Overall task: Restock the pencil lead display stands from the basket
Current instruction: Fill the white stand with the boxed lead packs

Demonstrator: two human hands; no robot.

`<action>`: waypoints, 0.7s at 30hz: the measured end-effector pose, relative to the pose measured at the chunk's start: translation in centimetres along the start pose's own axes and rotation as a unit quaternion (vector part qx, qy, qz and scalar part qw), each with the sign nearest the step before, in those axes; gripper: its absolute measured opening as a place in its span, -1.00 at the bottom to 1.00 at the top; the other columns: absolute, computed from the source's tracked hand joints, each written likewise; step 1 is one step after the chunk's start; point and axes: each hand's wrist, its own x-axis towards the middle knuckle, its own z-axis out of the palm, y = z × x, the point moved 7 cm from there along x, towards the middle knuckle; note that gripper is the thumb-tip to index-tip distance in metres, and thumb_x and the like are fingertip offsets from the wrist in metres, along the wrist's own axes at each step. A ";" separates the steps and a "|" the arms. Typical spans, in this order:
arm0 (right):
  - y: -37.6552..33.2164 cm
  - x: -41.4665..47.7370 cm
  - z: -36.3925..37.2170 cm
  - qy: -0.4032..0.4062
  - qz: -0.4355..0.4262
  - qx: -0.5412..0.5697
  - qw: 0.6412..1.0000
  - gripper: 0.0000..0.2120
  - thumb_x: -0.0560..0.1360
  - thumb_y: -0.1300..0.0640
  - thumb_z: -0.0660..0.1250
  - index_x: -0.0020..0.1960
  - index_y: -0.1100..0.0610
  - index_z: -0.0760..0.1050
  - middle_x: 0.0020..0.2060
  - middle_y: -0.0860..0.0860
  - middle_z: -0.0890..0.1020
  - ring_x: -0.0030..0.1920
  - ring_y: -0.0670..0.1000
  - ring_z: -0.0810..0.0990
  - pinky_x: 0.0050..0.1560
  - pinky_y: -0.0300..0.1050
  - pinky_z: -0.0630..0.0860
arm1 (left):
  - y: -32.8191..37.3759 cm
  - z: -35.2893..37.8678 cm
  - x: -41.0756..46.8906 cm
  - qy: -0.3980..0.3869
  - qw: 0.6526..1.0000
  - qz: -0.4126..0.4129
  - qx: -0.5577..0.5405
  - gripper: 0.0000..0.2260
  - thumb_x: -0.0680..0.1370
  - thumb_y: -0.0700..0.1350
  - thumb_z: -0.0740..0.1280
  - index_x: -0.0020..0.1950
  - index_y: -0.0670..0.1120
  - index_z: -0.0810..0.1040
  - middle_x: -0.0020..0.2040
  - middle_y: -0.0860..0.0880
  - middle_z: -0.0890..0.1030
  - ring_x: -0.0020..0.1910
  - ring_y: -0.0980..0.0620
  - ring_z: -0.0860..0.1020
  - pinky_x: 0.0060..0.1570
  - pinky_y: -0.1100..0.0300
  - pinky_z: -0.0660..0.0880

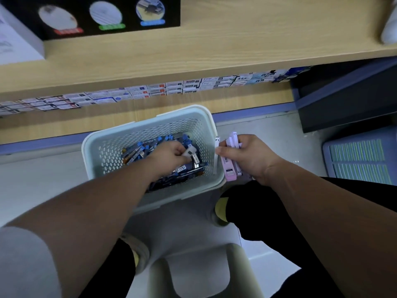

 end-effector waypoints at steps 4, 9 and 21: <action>-3.3 -1.5 0.3 -0.020 -0.022 -0.001 1.000 -0.84 0.46 0.00 0.54 -0.12 0.08 0.67 -0.43 -0.06 0.65 -0.45 -0.07 0.57 -0.36 -0.14 0.50 | 2.7 -3.8 -4.3 -0.062 0.996 -0.020 -0.067 -0.83 0.61 -0.17 0.35 0.18 -0.13 0.47 -0.09 -0.12 0.70 -0.10 -0.10 0.69 -0.08 -0.01 0.59; -10.5 -4.7 1.8 -0.064 -0.079 0.021 0.995 -0.81 0.47 -0.02 0.53 -0.11 0.10 0.64 -0.49 -0.05 0.53 -0.50 0.02 0.38 -0.54 -0.23 0.27 | 7.5 -7.1 -11.8 -0.069 0.986 -0.017 -0.148 -0.80 0.58 -0.31 0.28 -0.11 -0.03 0.59 -0.26 -0.06 0.52 -0.29 0.00 0.48 -0.18 0.06 0.55; -28.5 -15.1 1.8 -0.155 -0.295 0.063 0.941 -0.85 0.53 0.19 0.46 -0.19 0.12 0.55 -0.45 -0.06 0.56 -0.46 -0.08 0.47 -0.43 -0.26 0.36 | 18.8 -13.1 -25.7 0.035 0.915 0.166 -0.367 -0.60 0.46 0.09 0.47 0.24 -0.03 0.58 0.06 -0.01 0.55 -0.40 0.09 0.32 -0.32 0.21 0.27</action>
